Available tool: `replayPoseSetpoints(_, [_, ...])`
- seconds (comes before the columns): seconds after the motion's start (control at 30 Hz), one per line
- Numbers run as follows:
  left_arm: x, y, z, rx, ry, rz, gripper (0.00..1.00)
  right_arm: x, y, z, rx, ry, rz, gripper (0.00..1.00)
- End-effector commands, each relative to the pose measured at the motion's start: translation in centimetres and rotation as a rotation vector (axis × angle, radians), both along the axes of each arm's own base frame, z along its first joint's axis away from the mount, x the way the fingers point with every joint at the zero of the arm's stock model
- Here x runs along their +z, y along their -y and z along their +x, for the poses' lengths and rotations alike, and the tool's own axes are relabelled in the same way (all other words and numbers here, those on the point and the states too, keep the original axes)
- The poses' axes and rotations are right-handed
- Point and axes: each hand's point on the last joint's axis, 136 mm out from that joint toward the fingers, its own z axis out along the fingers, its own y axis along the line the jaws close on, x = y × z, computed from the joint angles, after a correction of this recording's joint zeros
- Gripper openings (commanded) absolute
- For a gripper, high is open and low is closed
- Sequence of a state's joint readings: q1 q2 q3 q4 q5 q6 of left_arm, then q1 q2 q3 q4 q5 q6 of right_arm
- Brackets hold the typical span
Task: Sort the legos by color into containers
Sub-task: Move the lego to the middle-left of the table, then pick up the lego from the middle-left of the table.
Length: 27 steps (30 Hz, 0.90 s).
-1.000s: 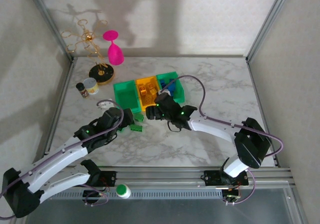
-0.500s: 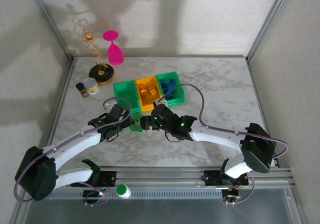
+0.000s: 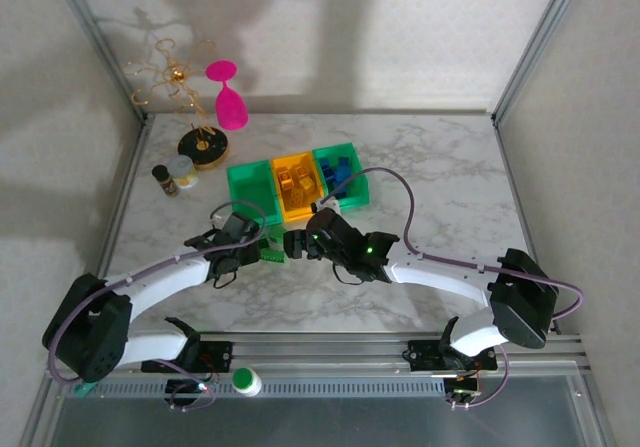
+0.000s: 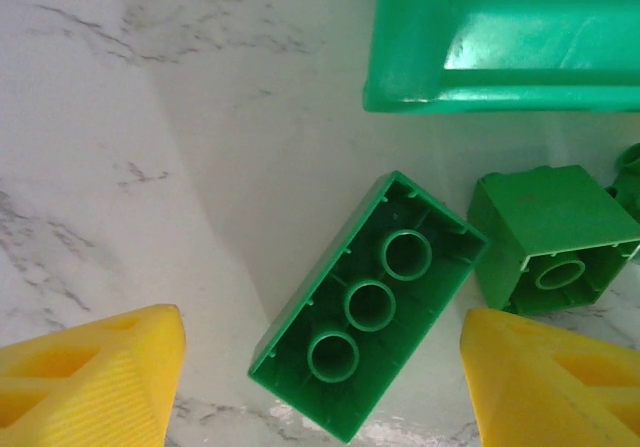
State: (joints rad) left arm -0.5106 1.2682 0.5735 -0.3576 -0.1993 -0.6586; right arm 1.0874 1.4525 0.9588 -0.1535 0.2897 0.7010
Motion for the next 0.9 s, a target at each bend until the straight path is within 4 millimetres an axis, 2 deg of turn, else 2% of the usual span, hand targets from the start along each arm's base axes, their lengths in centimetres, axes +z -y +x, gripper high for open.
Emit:
replayPoseSetpoints(0.0, [-0.4,0.5,0.3,-0.009,-0.014,-0.014,0.72,0.2,0.3,-0.2,-0.016,0.012,-0.001,0.99])
replayPoseSetpoints(0.1, [-0.2,0.9,1.0,-0.019,0.004,-0.015,0.73,0.4,0.5,-0.1,-0.024,0.018,-0.002,0.99])
replayPoseSetpoints(0.23, [-0.4,0.7,1.9,-0.019,-0.003,0.028,0.75,0.4,0.5,-0.1,-0.024,0.017,-0.002,0.99])
replayPoseSetpoints(0.33, [-0.9,1.3,2.2,-0.037,-0.012,0.015,0.75,0.3,0.7,-0.1,-0.029,0.018,-0.006,0.99])
replayPoseSetpoints(0.47, [-1.0,2.3,2.2,-0.066,-0.024,-0.015,0.73,0.2,0.9,-0.1,-0.034,0.019,-0.016,0.99])
replayPoseSetpoints(0.63, [-1.2,3.9,1.3,-0.120,-0.049,0.000,0.72,-0.2,0.8,0.0,-0.034,0.016,-0.021,0.99])
replayPoseSetpoints(0.73, [-1.7,3.9,0.8,-0.110,-0.062,0.017,0.71,-0.4,0.6,0.0,-0.032,0.013,-0.024,0.99])
replayPoseSetpoints(0.87, [-0.9,2.5,1.1,-0.052,-0.023,0.055,0.68,-0.6,0.6,-0.1,-0.030,0.009,-0.026,0.99])
